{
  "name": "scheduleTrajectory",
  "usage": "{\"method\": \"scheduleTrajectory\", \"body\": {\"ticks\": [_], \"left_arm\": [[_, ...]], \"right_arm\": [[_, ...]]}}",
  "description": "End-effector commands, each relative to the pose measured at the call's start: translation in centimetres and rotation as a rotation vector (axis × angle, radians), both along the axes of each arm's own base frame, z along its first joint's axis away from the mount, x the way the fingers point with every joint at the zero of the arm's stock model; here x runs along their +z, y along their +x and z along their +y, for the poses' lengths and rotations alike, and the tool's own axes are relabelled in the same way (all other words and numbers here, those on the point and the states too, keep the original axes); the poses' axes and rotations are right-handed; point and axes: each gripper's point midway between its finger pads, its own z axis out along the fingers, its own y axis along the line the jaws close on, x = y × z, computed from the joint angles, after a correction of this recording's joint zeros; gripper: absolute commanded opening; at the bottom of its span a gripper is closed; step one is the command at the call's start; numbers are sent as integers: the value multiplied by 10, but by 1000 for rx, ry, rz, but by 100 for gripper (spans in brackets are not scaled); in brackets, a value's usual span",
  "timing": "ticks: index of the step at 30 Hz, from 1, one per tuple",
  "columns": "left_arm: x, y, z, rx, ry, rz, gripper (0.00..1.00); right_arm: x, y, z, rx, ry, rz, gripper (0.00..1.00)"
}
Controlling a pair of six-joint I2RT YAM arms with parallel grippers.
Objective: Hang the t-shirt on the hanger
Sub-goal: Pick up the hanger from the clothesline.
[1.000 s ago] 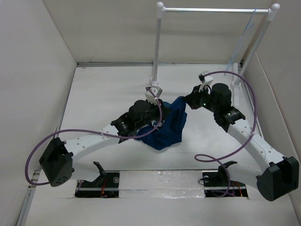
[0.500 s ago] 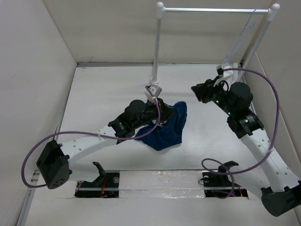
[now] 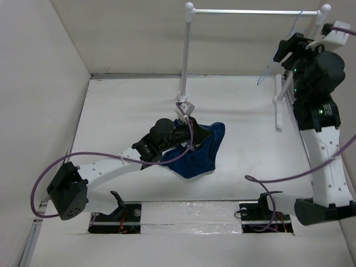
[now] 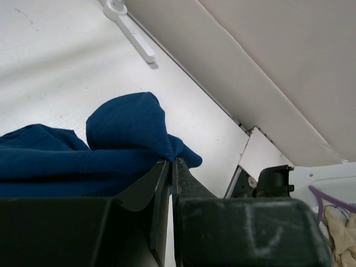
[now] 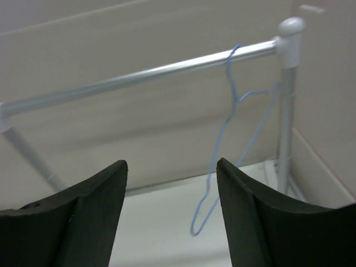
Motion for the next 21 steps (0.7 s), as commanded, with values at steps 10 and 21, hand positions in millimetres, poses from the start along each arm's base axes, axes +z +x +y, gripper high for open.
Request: {"method": "scheduleTrajectory", "body": {"ticks": [10,21], "left_arm": [[-5,-13,17,5,-27,-58,0],[-17,-25,9,-52,-31,-53,0]], "right_arm": [[-64,129,-65,-201,-36,272,71],[-86,164,-74,-276,-39,265,41]]}}
